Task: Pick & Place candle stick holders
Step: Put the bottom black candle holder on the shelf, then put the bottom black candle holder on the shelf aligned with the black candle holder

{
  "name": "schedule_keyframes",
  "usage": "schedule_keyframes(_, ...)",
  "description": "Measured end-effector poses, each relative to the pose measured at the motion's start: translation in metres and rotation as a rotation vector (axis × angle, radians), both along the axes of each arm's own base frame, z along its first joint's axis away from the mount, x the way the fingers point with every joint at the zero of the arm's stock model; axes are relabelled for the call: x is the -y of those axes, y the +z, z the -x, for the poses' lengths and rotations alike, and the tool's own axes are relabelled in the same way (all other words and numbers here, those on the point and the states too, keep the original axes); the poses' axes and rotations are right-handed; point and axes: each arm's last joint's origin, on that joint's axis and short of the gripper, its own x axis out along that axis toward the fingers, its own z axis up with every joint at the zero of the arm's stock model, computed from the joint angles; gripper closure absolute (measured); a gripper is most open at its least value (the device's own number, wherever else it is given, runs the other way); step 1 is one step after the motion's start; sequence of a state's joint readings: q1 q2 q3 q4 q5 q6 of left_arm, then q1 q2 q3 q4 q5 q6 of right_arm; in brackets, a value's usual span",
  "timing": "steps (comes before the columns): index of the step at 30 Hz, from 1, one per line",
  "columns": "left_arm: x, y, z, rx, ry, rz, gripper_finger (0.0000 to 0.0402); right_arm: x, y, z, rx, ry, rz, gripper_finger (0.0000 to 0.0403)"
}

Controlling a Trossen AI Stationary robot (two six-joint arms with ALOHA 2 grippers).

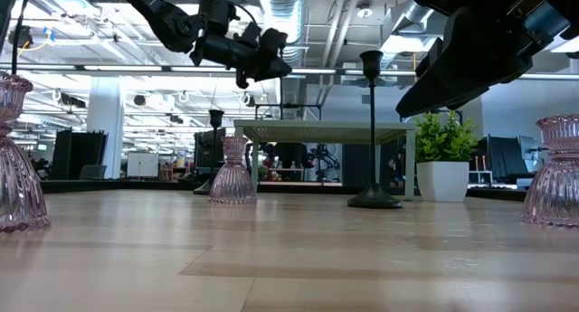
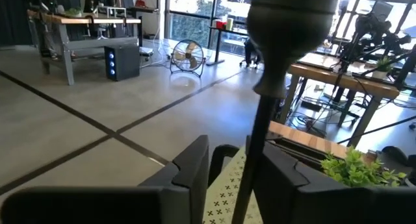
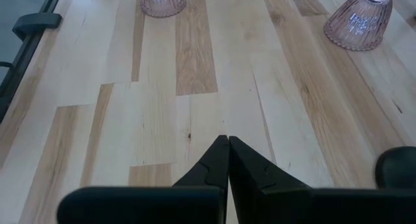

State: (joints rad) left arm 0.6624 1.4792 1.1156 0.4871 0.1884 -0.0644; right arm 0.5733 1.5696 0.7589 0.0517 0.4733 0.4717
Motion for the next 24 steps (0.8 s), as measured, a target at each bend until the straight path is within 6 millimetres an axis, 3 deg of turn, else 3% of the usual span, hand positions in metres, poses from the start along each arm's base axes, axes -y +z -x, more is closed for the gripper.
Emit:
schedule_keyframes(11,-0.0001,0.0003,0.0001,0.015,-0.003,0.021,0.0222,-0.0002,0.0000,0.0001,0.000,0.001,0.000,0.0403)
schedule_keyframes(24,-0.0001,0.0004,0.0001,0.015,-0.003,0.021,0.0185,-0.0002,0.0000,0.0001,0.000,0.001,0.000,0.0403)
